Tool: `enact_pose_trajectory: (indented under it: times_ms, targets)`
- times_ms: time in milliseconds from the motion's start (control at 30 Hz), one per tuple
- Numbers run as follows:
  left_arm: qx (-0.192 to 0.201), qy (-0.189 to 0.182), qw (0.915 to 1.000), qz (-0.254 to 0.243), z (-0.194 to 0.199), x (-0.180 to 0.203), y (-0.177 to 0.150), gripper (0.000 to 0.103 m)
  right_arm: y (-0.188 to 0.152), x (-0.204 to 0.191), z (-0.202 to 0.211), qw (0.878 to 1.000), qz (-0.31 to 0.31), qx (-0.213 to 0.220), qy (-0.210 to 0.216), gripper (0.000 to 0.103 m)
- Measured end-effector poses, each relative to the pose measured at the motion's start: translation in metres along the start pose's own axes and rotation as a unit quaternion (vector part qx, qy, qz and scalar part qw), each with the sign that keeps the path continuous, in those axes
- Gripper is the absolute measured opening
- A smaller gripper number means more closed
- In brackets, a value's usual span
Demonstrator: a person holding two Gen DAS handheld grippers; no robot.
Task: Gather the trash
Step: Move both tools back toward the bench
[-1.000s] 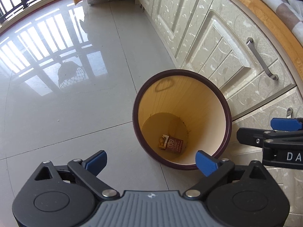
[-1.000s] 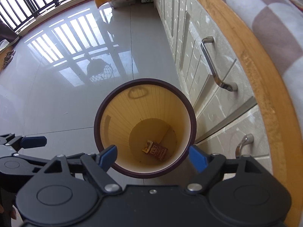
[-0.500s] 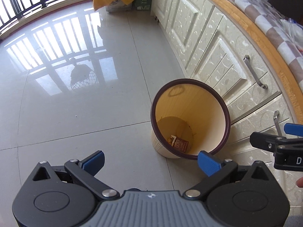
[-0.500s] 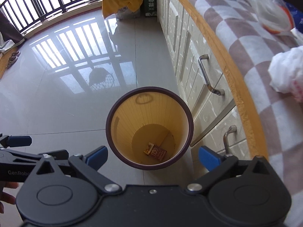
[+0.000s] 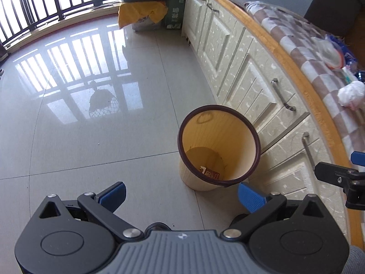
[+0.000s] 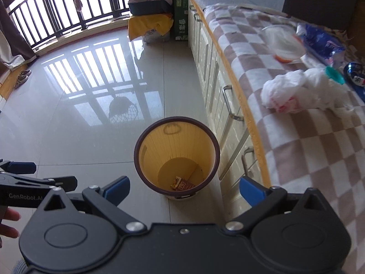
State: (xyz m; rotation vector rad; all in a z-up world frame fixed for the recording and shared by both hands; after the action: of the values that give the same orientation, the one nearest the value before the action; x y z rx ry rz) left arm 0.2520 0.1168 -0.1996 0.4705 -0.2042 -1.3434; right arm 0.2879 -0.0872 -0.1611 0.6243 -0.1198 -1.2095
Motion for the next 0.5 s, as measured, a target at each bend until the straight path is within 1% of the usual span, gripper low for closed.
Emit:
enact_pose_trajectory:
  times_ms: [300, 500]
  targets:
    - [0.053, -0.022, 0.9983, 0.002, 0.055, 0.015, -0.007, 0.103, -0.022, 0.010, 0.061, 0.999, -0.007, 0.052, -0.014, 0.103]
    - [0.091, -0.036, 0.9952, -0.006, 0.085, 0.036, -0.013, 0.103, -0.037, 0.027, 0.098, 0.996, -0.013, 0.088, -0.034, 0.103]
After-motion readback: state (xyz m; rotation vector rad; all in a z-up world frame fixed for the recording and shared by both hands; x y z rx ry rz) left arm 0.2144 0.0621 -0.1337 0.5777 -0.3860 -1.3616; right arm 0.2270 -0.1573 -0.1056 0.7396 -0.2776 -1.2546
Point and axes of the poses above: each gripper's, at about its wrist camera, not at the fingertips, and z roughly against the way its jaws point, x to its right, y to its top, the point moved 1 cm from there along -z, roughly the way its jaws point, and after that the axes turned 14 degrees about y, right-handed, at the moved point
